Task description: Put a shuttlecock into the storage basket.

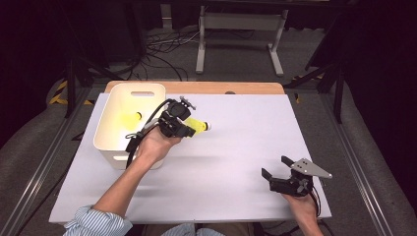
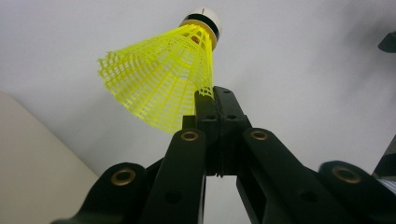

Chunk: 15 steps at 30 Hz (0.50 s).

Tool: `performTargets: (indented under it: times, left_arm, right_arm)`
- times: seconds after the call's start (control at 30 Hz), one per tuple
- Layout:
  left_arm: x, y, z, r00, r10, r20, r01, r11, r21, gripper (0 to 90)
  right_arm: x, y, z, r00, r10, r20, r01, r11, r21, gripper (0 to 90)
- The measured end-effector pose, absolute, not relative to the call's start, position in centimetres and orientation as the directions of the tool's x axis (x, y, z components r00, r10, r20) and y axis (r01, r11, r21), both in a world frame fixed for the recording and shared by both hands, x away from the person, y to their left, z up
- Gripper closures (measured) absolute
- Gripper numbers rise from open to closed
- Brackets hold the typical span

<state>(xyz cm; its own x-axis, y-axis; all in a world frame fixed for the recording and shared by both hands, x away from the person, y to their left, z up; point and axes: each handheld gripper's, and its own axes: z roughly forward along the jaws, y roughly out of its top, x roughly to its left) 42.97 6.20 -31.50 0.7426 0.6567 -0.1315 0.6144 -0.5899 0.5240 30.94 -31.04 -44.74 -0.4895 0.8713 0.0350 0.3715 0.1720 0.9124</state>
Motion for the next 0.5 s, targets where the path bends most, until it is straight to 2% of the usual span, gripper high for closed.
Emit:
performTargets:
  times: [0.5]
  left_arm:
    - [43.4,7.4,-30.4,0.721,0.678,-0.141,0.633,-0.562,0.532,90.0]
  right_arm:
    - [30.6,-31.1,-45.4,-0.491,0.871,0.032,0.371,0.176,0.912,9.5]
